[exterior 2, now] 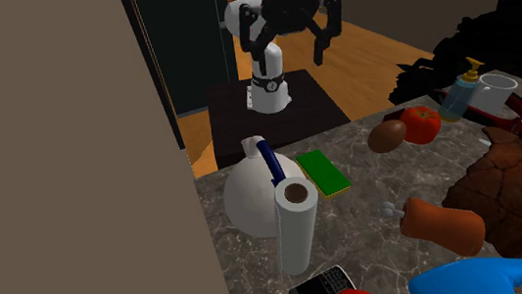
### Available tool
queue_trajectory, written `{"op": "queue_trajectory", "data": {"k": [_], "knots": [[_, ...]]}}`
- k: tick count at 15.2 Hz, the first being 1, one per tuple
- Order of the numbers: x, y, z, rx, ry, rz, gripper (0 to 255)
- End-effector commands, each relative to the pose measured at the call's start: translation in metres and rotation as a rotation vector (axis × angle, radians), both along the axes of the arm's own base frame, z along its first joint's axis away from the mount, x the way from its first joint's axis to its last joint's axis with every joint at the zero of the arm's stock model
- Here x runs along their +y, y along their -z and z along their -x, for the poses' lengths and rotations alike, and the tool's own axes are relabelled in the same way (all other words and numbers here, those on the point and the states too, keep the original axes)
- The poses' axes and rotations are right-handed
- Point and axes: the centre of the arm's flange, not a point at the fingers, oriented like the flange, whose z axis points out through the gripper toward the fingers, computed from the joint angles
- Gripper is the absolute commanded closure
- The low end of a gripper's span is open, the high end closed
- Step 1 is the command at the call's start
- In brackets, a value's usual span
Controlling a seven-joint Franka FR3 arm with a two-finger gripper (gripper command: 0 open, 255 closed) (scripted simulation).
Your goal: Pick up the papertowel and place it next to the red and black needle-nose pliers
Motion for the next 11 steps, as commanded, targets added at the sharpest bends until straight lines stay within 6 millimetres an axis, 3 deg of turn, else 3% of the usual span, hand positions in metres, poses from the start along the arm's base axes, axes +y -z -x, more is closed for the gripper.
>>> {"op": "queue_trajectory", "data": {"k": [1, 11], "knots": [[-0.007, 0.010, -0.026, 0.001, 0.005, -0.002, 0], [-0.042, 0.059, -0.145, 0.007, 0.033, -0.014, 0]]}}
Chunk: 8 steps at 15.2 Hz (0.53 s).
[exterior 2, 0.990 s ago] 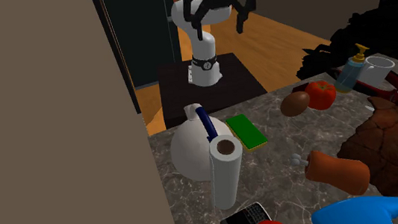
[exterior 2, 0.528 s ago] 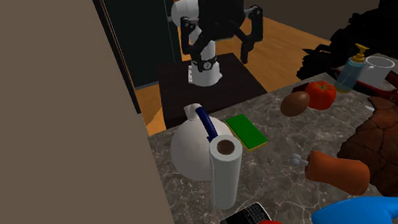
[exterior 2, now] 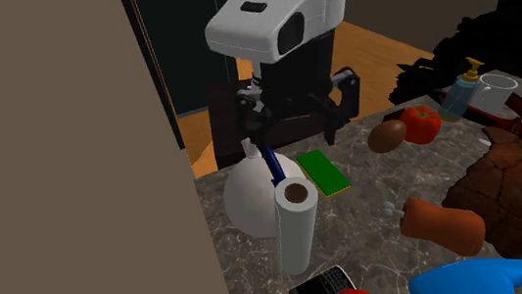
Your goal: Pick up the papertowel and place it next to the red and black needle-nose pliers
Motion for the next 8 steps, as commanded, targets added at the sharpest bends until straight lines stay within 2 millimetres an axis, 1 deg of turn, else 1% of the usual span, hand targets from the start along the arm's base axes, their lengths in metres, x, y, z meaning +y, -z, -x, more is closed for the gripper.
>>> {"op": "queue_trajectory", "data": {"k": [1, 5, 8], "knots": [[-0.009, 0.010, -0.024, 0.001, 0.005, -0.003, 0], [-0.023, 0.029, -0.068, 0.003, 0.015, -0.007, 0], [-0.022, 0.045, -0.068, 0.003, 0.015, -0.007, 0]]}}
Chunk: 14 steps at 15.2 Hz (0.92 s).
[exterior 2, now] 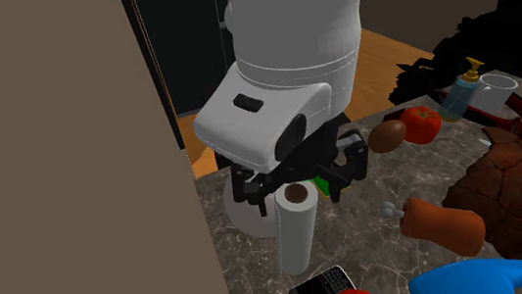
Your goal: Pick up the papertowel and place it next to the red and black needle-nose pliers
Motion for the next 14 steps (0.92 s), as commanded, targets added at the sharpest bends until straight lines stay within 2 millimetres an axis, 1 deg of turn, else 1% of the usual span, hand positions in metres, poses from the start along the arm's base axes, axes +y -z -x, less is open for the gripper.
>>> {"op": "queue_trajectory", "data": {"k": [1, 5, 12, 13, 14], "knots": [[-0.001, 0.011, -0.002, -0.001, 0.000, 0.000, 0], [0.000, 0.030, -0.001, -0.001, 0.000, 0.000, 0], [0.000, 0.030, -0.001, -0.001, 0.000, 0.000, 0], [0.000, 0.030, -0.001, -0.001, 0.000, 0.000, 255], [0.000, 0.030, -0.001, -0.001, 0.000, 0.000, 255]]}}
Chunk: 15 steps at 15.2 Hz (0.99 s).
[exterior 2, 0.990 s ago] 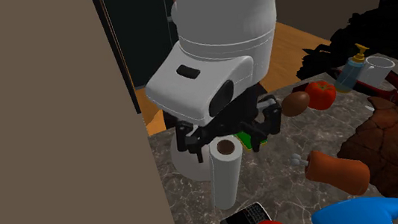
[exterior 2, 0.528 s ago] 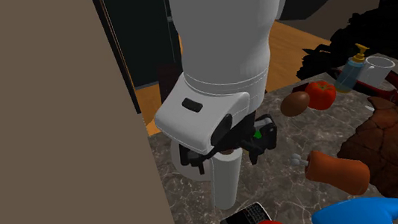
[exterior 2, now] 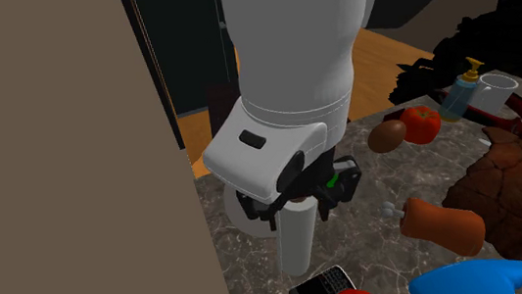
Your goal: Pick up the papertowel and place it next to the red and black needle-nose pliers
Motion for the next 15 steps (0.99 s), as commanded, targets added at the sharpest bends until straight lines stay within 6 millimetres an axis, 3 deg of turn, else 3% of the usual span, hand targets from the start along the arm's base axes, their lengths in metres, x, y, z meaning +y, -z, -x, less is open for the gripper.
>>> {"op": "queue_trajectory", "data": {"k": [1, 8, 15], "knots": [[0.000, 0.000, 0.000, 0.001, 0.000, 0.000, 255], [0.000, 0.000, 0.000, 0.001, 0.000, 0.000, 255], [0.000, -0.037, 0.000, 0.001, 0.000, 0.000, 255]]}}
